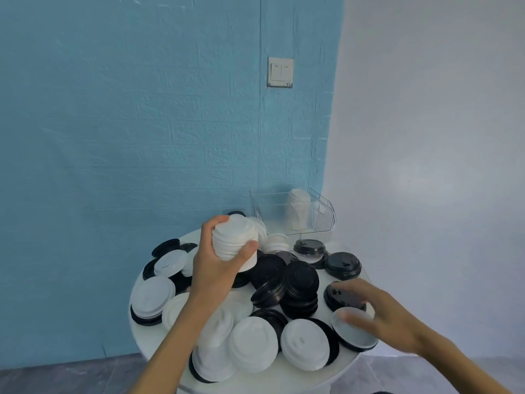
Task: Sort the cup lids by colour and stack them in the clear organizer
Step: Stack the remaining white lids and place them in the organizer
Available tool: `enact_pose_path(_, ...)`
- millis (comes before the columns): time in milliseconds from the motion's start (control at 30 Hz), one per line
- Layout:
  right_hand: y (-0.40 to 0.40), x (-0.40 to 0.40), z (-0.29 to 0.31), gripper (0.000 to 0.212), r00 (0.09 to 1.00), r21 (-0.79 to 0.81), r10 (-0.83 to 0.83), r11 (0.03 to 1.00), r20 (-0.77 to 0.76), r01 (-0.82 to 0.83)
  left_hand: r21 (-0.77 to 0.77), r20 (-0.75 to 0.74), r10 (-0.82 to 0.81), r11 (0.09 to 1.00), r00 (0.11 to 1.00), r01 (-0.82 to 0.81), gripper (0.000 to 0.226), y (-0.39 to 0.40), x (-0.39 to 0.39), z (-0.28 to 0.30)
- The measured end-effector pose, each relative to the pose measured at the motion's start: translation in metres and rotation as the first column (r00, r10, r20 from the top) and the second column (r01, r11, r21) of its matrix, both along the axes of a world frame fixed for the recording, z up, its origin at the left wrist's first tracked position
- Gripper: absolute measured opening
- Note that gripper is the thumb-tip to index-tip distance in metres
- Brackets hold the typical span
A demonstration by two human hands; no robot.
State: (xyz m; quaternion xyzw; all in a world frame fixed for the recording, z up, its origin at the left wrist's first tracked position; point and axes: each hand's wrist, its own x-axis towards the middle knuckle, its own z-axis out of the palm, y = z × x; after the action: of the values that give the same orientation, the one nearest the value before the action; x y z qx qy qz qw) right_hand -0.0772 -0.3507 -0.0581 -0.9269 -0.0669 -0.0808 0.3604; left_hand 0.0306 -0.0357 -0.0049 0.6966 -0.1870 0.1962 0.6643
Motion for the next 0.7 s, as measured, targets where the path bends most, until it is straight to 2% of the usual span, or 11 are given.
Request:
enact_pose_path(167,0.0,-0.013,-0.03,0.062,0.996,-0.281,0.013,0.959,0.086,0.012,-0.007,0.011,-0.008,1.0,1.0,0.008,0.067,0.0,0.001,0.004)
enact_pose_path(300,0.005,-0.007,-0.048,0.061,0.987,-0.372,-0.012,0.926,0.16,0.071,-0.004,0.028,-0.018,1.0,0.999,0.018,0.066,-0.001,0.001,0.007)
enact_pose_path(500,0.011,0.002,-0.053,0.058,0.976,-0.307,-0.029,0.947,0.215,0.096,0.007,-0.002,-0.03,1.0,1.0,0.03,0.07,-0.003,0.0,-0.001)
enact_pose_path(700,0.029,0.024,-0.018,0.06,0.957,-0.107,-0.068,0.989,0.283,0.102,0.016,-0.021,-0.073,0.997,0.997,0.073,0.072,-0.011,-0.001,-0.008)
